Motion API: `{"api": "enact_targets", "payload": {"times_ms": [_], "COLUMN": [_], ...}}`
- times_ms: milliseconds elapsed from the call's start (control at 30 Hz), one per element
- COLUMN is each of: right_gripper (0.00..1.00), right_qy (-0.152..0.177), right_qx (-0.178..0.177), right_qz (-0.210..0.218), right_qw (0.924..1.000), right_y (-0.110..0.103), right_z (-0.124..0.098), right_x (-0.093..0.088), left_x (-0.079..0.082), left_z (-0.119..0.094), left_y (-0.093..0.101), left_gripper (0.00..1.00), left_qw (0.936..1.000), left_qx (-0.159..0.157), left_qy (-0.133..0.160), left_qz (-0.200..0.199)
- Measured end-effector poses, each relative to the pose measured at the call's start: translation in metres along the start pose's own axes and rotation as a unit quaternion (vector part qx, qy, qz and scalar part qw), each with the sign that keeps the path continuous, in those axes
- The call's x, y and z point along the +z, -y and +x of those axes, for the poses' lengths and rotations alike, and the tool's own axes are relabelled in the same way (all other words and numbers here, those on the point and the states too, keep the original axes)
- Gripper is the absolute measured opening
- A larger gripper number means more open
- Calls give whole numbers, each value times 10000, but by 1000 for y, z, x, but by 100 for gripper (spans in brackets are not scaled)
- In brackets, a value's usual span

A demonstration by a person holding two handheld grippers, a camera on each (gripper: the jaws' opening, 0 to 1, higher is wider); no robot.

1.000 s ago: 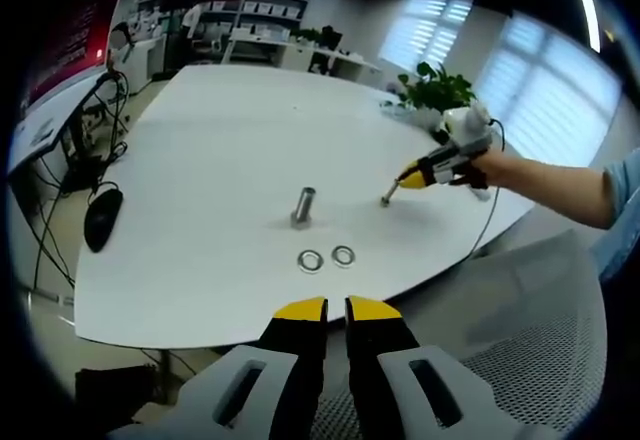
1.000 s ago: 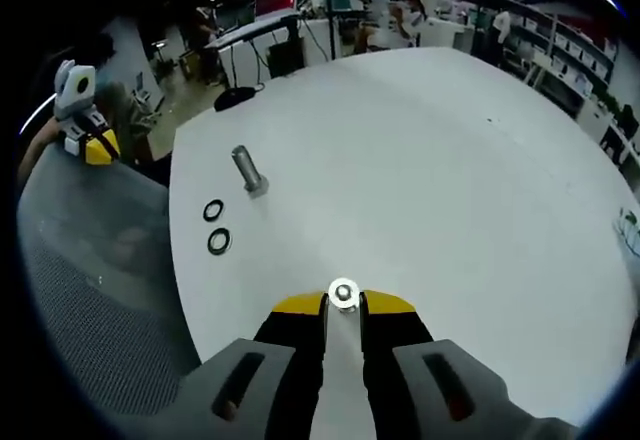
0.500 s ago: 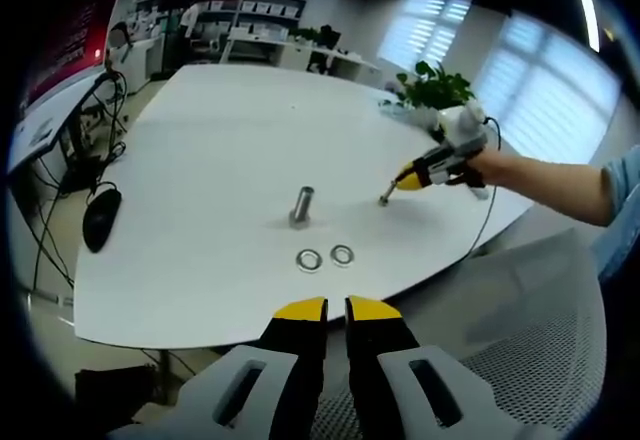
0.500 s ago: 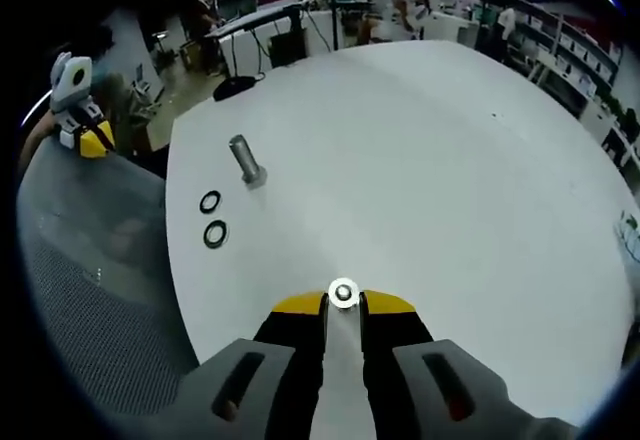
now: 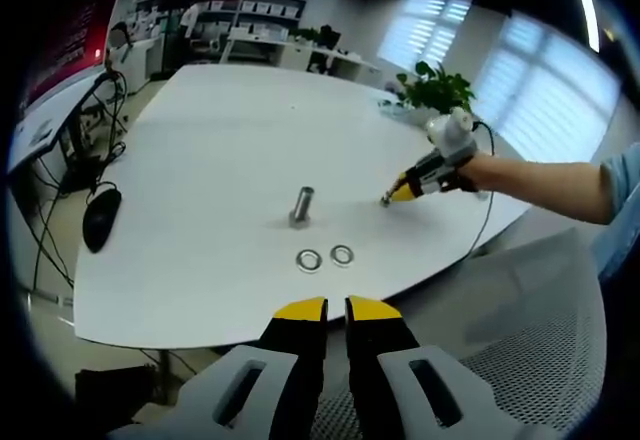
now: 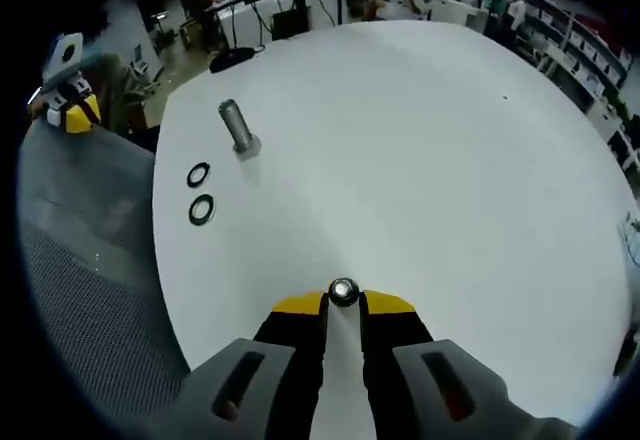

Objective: Place the washer onto the threaded stud by aligning its center hole with the stud, sliding it down to the base, and recovering from edge contact or off-axis alignment until the washer reaches the visible bottom stop.

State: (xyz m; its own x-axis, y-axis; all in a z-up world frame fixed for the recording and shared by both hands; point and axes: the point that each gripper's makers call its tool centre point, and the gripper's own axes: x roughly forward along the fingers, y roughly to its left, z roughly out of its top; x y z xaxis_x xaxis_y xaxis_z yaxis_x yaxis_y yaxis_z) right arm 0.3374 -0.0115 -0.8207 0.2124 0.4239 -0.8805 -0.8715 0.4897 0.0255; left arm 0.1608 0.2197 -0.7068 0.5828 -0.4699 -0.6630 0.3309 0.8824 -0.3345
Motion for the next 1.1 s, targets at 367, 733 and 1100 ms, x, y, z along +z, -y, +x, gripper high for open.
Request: {"api": "enact_targets", "payload": {"times_ms": [367,733,1100], "right_gripper": [20,24,24], "right_qy": [-34,1292,2101], "right_qx": [111,-334,-128], "right_qz": [164,267,956], "right_qw": [9998,9907,9729], "right_y": [-6,-27,-85], "right_z": [-19,-116,-174], "right_x": [-12,13,-1], "left_x": [-1,0,1], "left_z": [0,0,-1], "left_y": [1,3,3], "left_gripper": [5,4,4], "left_qw": [10000,10000,9998], "left_qx": [-14,-70,-61], "left_qy": [-21,-9,79], "left_qz": [10,26,-146]}}
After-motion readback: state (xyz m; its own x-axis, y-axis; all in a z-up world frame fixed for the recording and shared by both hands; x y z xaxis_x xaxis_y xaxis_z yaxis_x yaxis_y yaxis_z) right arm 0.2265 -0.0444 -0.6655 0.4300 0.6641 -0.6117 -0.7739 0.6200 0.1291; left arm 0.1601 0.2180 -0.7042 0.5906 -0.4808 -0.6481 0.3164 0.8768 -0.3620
